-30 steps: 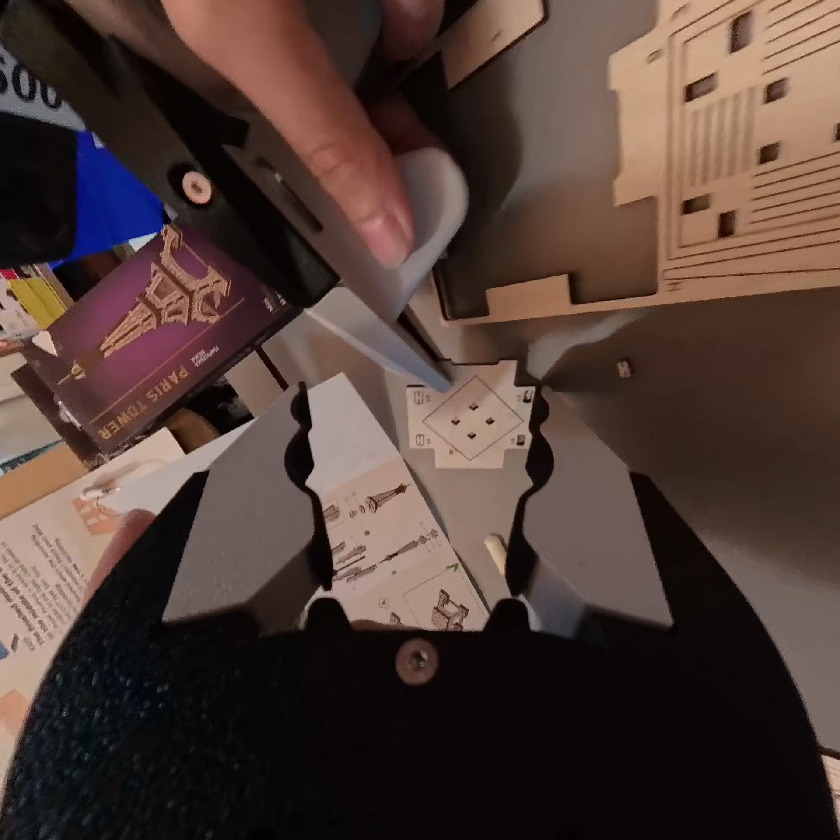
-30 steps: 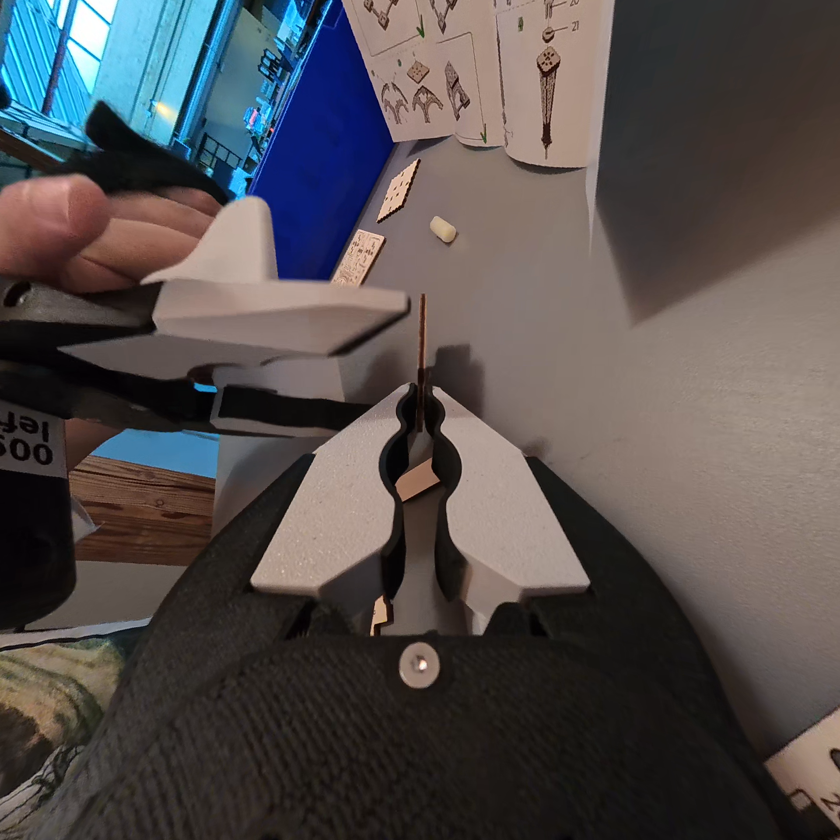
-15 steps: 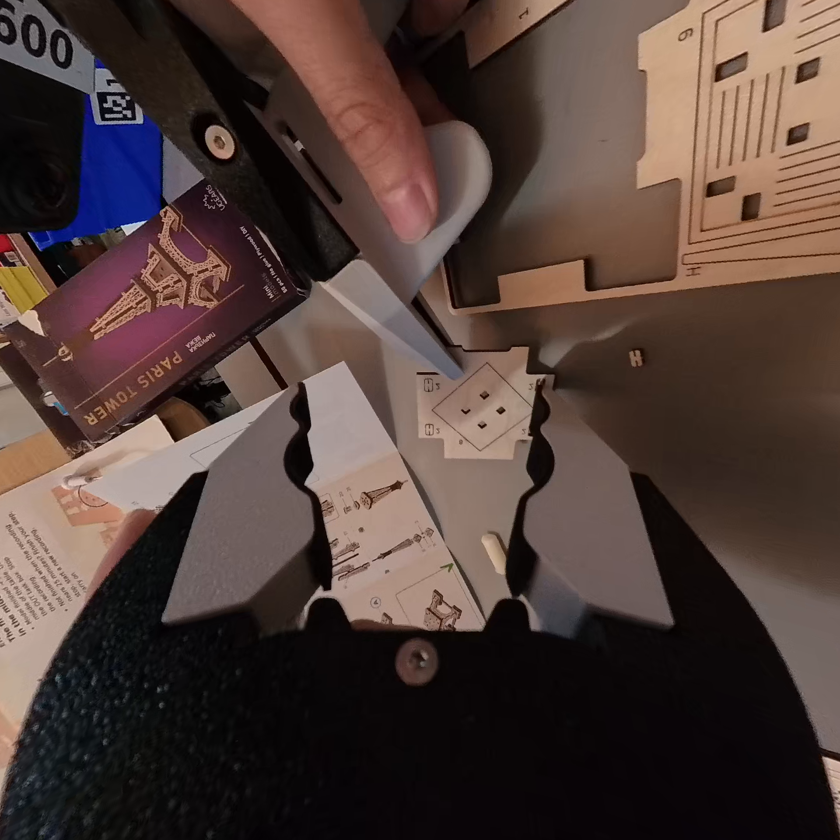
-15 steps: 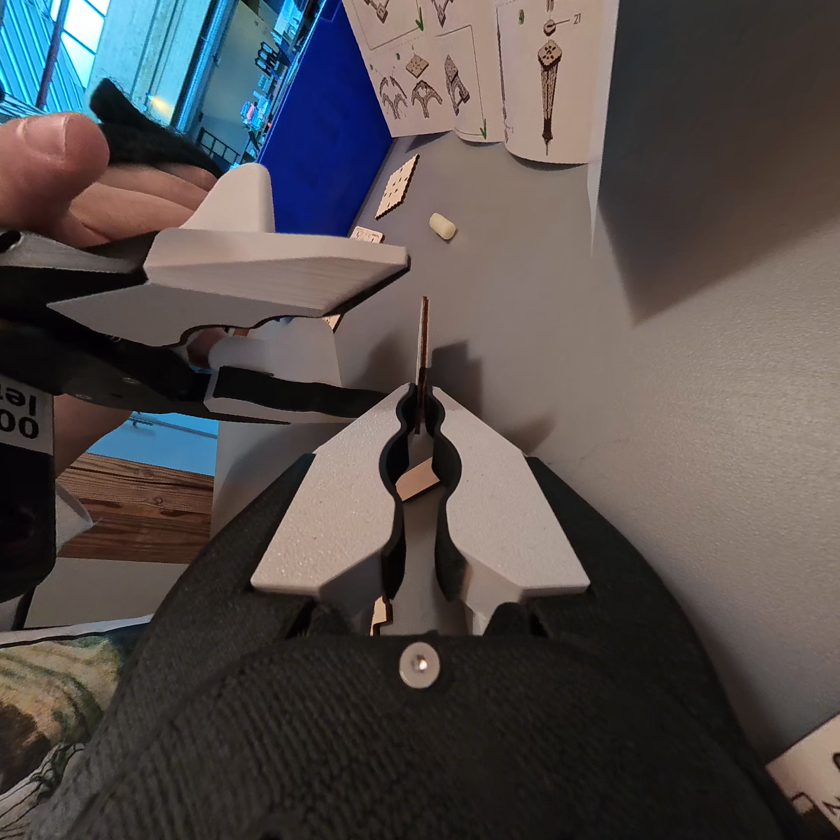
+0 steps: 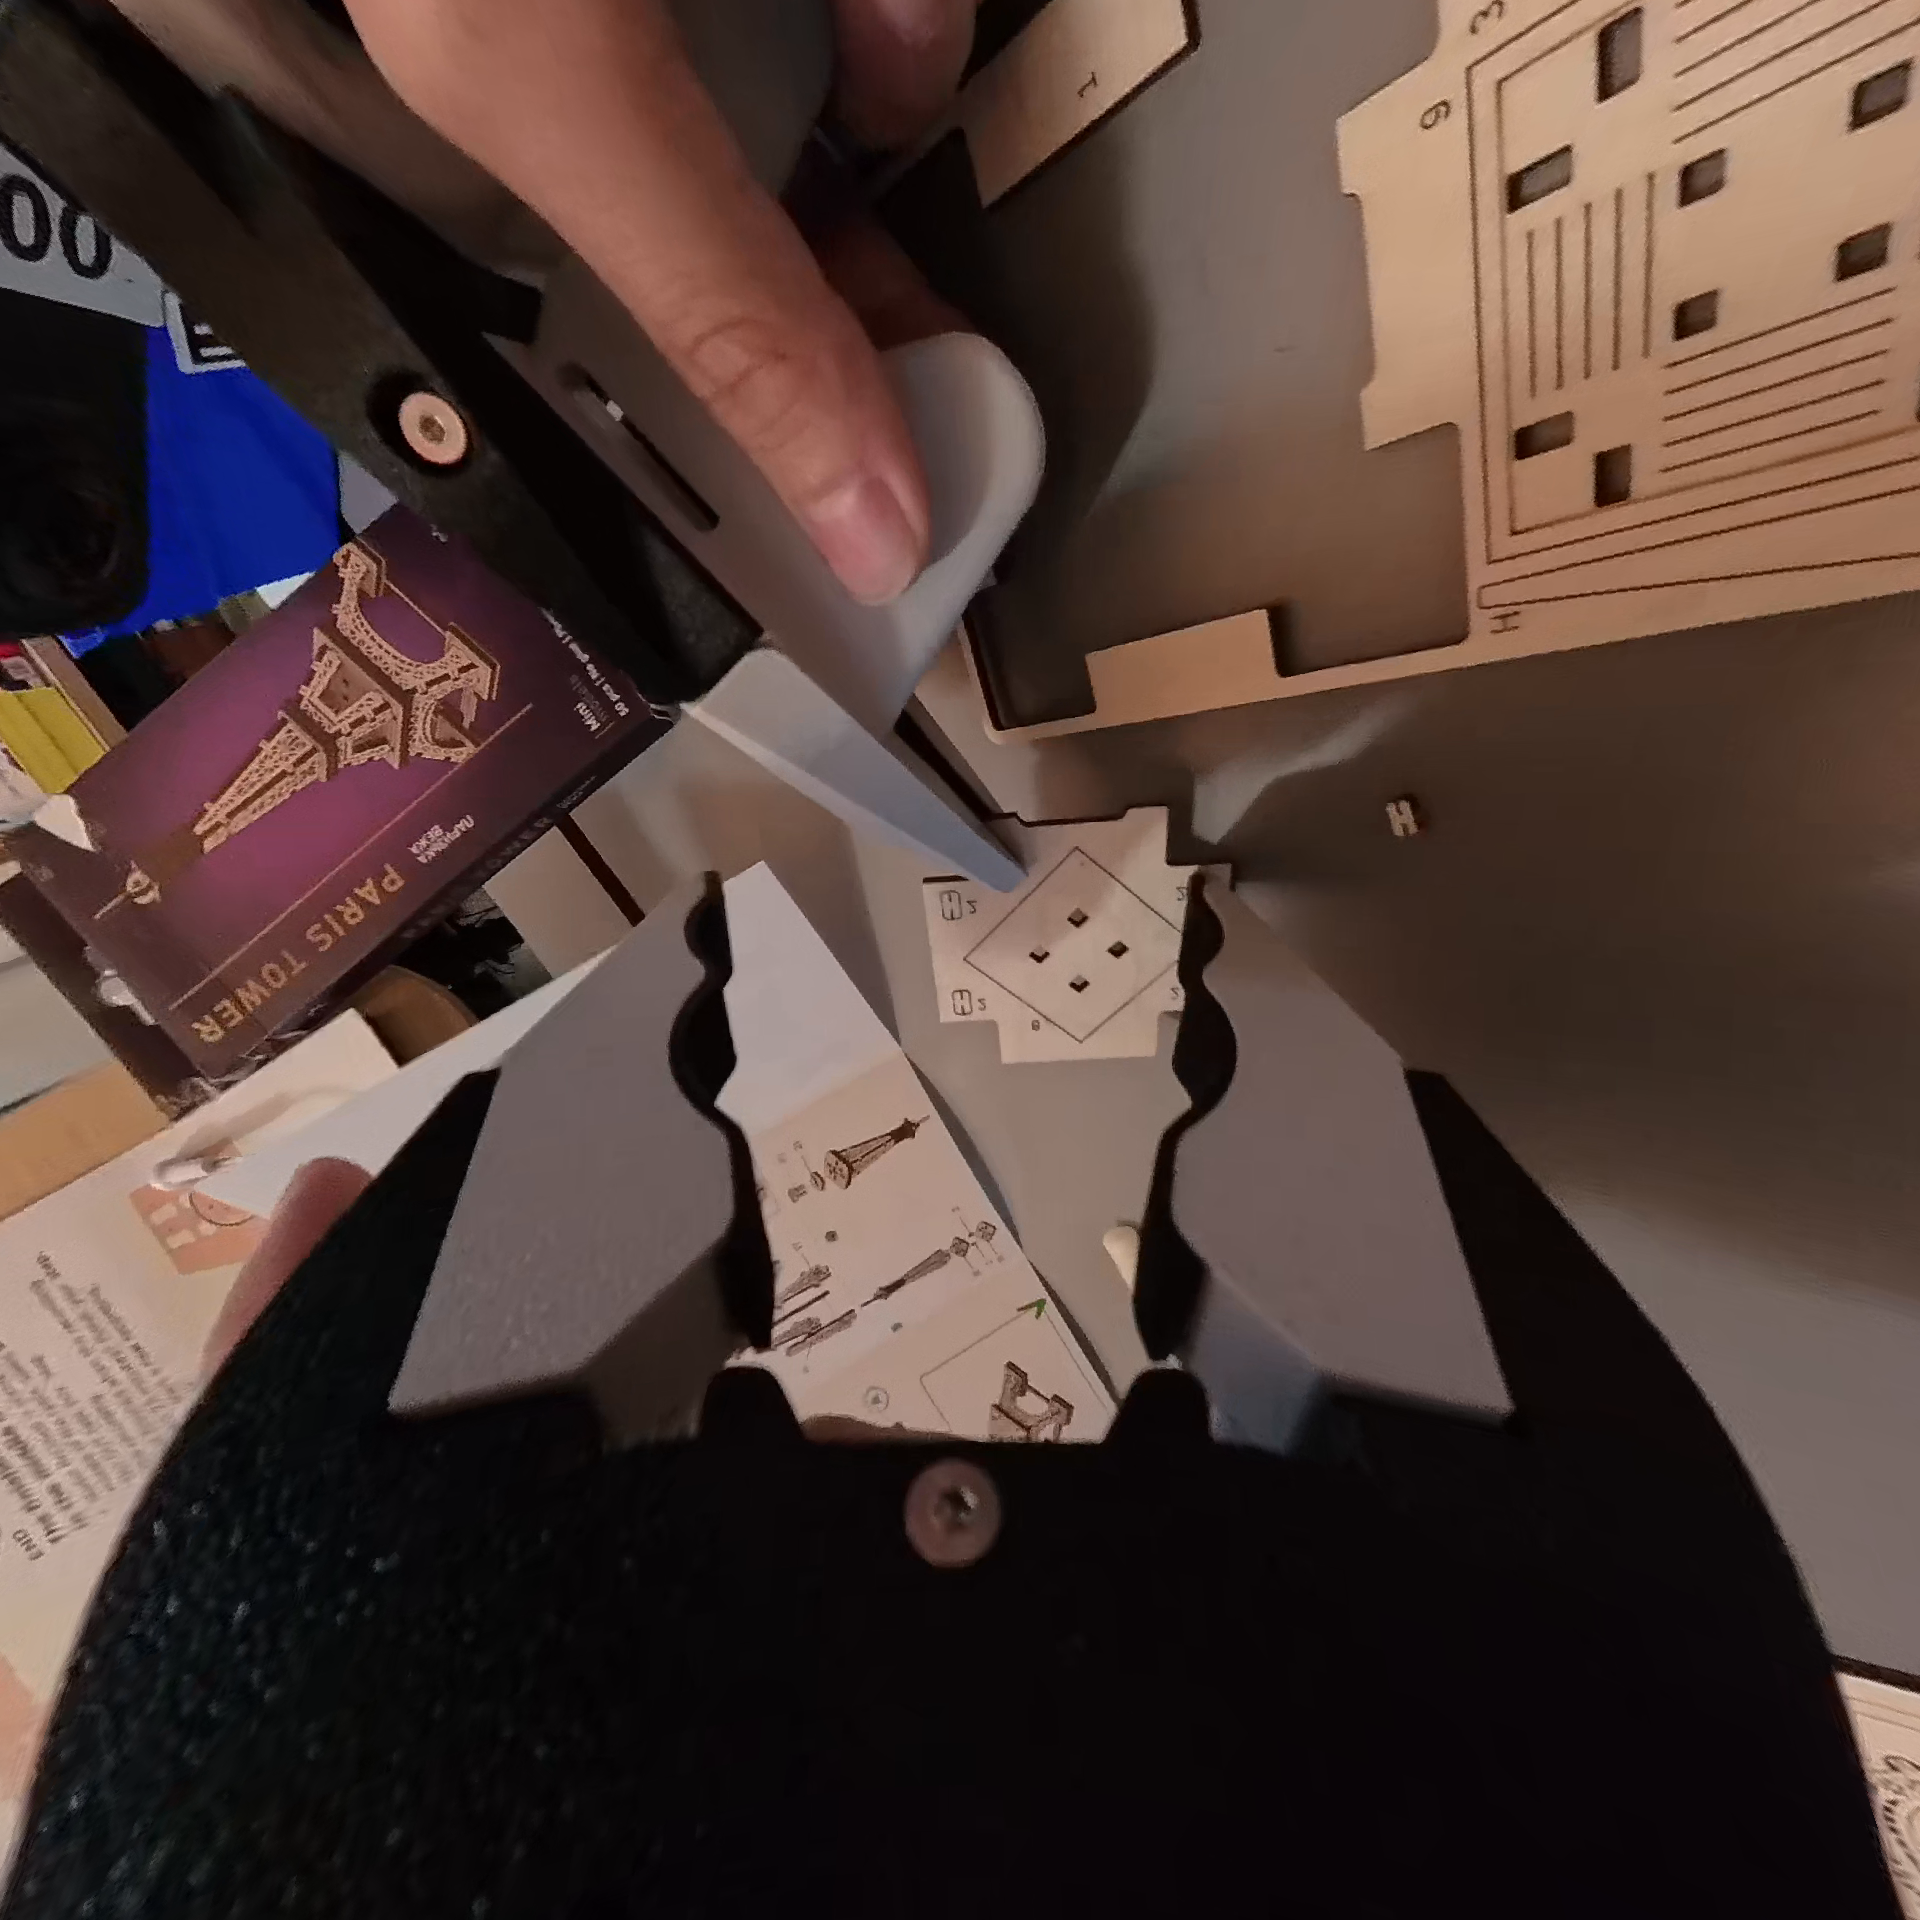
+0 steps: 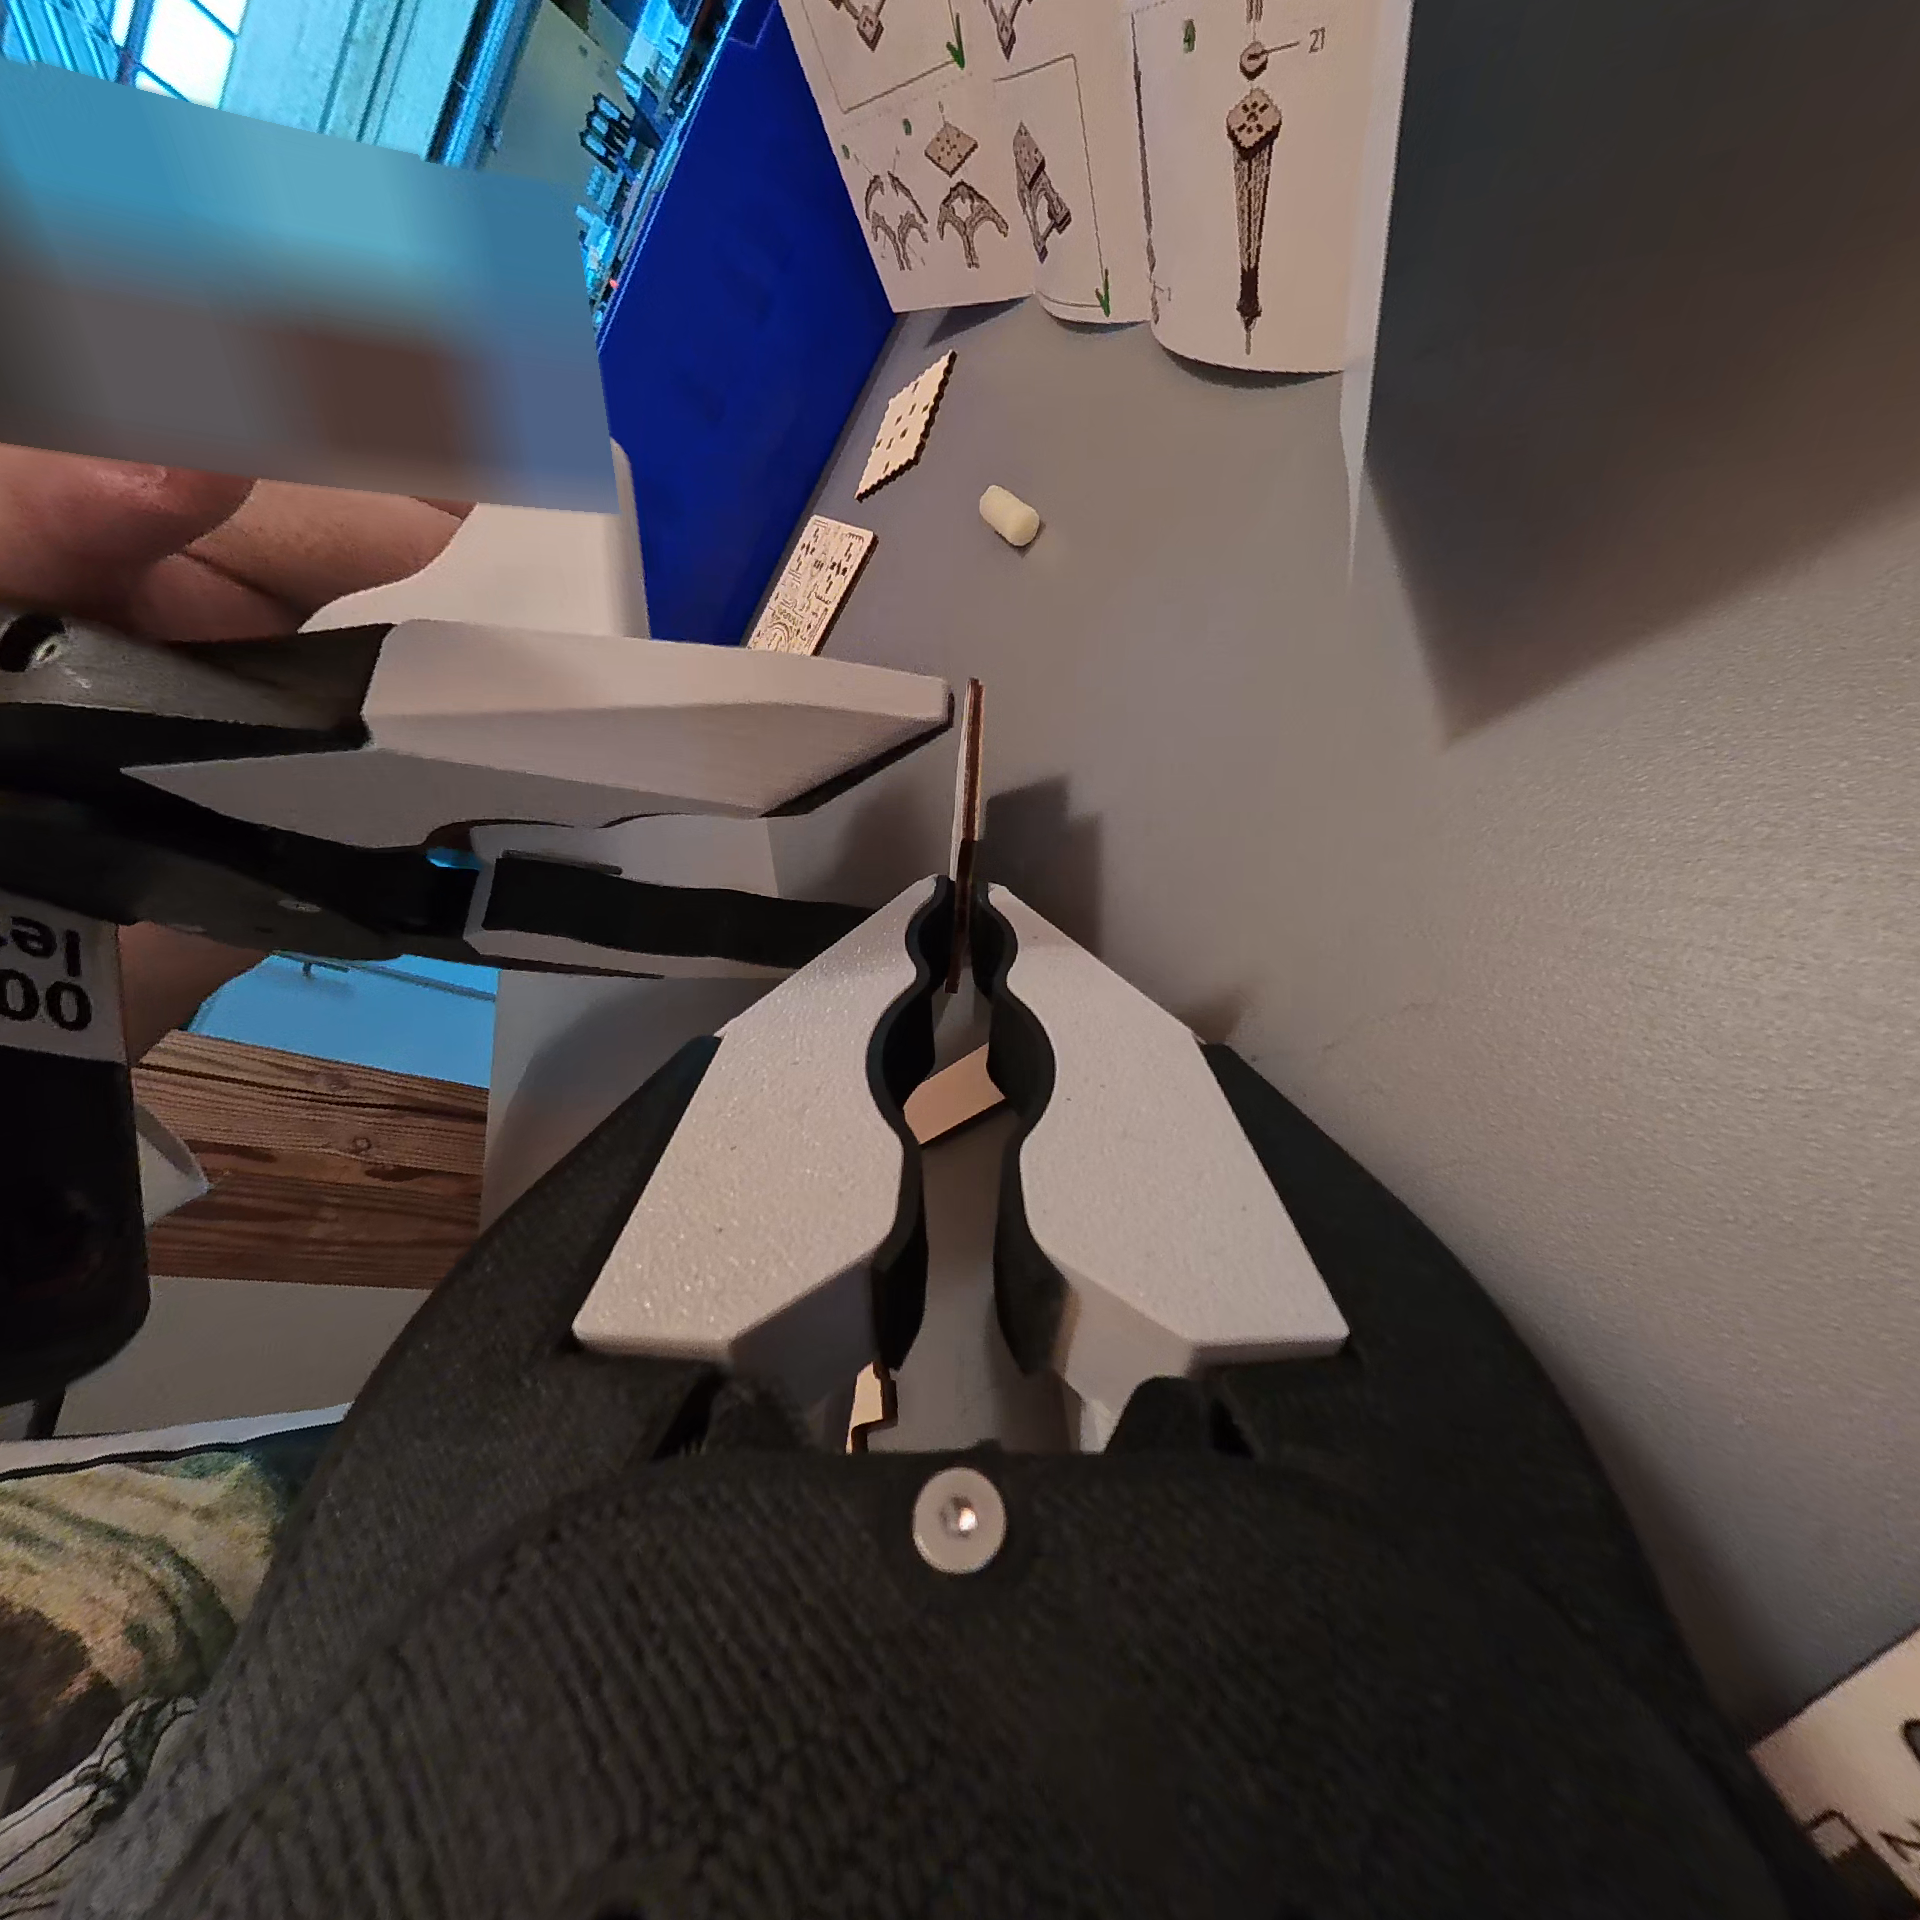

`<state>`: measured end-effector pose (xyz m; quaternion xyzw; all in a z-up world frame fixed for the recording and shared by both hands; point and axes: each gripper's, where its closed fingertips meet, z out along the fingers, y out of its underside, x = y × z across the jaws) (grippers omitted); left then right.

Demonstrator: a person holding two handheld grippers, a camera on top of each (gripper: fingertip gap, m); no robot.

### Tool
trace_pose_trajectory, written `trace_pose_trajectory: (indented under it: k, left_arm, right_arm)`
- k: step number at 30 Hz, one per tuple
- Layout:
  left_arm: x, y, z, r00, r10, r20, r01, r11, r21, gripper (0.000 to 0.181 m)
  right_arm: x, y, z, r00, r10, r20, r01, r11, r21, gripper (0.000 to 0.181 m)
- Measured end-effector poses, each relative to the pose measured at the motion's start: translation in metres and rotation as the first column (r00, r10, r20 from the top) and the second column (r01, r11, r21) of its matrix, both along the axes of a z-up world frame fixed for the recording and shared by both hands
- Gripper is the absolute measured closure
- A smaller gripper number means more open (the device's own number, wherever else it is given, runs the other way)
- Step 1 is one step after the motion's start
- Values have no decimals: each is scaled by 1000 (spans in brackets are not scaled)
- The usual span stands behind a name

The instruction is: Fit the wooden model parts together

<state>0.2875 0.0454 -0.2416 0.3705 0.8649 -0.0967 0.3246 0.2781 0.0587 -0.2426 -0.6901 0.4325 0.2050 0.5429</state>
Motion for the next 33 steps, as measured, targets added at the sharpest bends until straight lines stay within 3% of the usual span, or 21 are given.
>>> trace_pose_trajectory:
  k: [4,9,15,25,33]
  left_arm:
    - [-2,6,-2,1000,0,-9,-1,1000,-24,102]
    - [2,0,5,999,-5,35,6,998,-56,88]
    - [0,-5,6,998,-23,54,25,999,-47,85]
    - [4,0,2,999,-38,32,38,999,12,94]
    - [-2,4,-10,991,-82,-107,96,985,143,114]
  right_arm:
    - [0,0,0,1000,0,1,0,1000,2,181]
    - [0,0,0,1000,0,1,0,1000,2,180]
    - [-1,0,0,1000,3,0,-3,1000,1,181]
    - [1,-2,-1,1000,-9,-2,9,1000,-8,180]
    - [2,-3,-2,1000,-19,-6,19,1000,-18,180]
